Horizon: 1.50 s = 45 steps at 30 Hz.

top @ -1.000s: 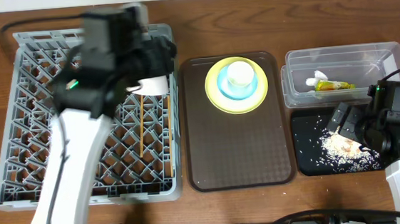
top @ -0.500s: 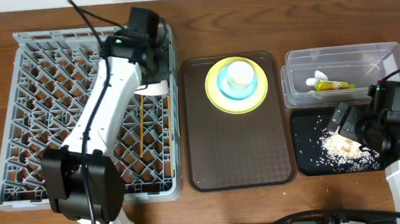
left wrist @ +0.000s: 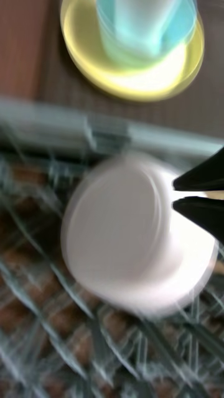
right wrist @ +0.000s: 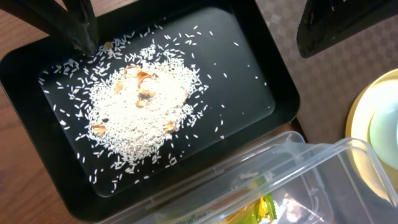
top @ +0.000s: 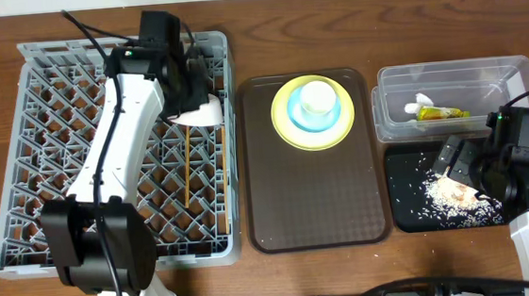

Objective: Sort waste into correct bins and load items into the dishwasher
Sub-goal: 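Move the left gripper to the light-blue cup on the yellow plate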

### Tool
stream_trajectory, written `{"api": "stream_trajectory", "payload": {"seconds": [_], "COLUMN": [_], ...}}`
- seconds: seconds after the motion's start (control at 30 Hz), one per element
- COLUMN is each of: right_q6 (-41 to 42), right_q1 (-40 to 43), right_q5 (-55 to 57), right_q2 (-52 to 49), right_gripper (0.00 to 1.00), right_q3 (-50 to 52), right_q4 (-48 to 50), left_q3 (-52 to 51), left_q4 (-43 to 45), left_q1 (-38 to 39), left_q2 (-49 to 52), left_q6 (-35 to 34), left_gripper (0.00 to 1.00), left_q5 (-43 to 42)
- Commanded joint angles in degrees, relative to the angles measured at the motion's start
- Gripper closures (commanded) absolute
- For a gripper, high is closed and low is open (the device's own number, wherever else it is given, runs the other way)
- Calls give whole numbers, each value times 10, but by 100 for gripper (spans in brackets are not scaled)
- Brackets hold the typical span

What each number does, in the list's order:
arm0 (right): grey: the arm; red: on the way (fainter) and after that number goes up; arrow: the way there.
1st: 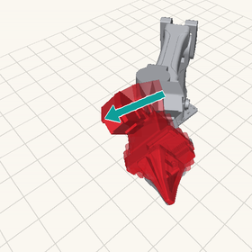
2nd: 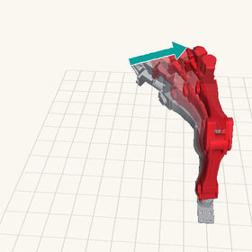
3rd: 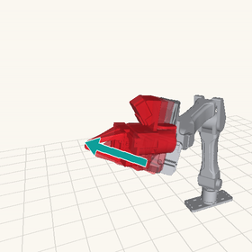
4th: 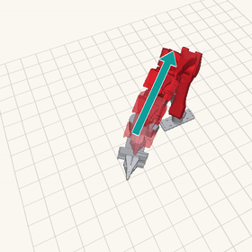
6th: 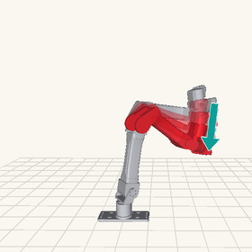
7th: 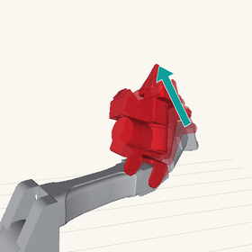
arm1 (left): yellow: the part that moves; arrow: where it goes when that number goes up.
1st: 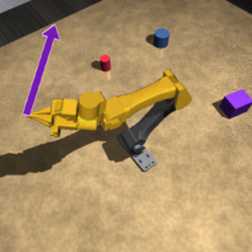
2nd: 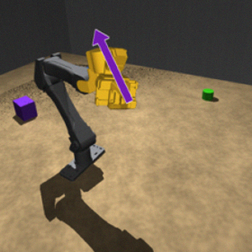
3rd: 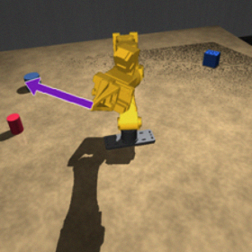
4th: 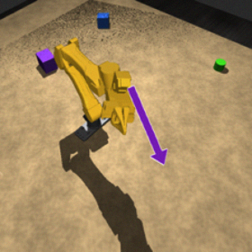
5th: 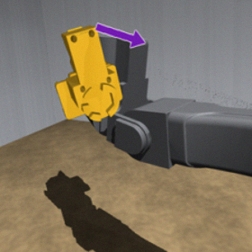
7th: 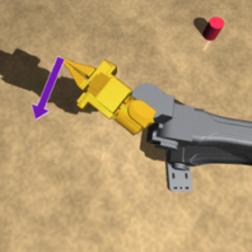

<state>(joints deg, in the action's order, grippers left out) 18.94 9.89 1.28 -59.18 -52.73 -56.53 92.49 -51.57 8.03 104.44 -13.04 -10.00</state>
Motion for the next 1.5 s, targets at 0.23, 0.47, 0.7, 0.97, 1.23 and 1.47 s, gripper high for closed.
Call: {"api": "stream_trajectory", "payload": {"seconds": [0.23, 0.47, 0.7, 0.97, 1.23, 1.47], "right_q6": [3, 3, 3, 3, 3, 3], "right_q1": [4, 4, 4, 4, 4, 4], "right_q5": [2, 2, 2, 2, 2, 2], "right_q2": [2, 2, 2, 2, 2, 2], "right_gripper": [1, 1, 1, 1, 1, 1], "right_q3": [-5, -5, -5, -5, -5, -5], "right_q4": [-1, -1, -1, -1, -1, -1], "left_q3": [-17, -30, -24, -17, -17, -19], "left_q4": [58, 41, -21, -45, -41, -2], "left_q1": [9, 8, 8, 8, 28, 96], "left_q2": [4, 29, -14, -110, -174, -165], "left_q6": [3, 6, 6, 5, 5, -4], "left_gripper": [92, 92, 92, 92, 60, 4], "left_q5": [41, 51, 71, 71, -19, -46]}}
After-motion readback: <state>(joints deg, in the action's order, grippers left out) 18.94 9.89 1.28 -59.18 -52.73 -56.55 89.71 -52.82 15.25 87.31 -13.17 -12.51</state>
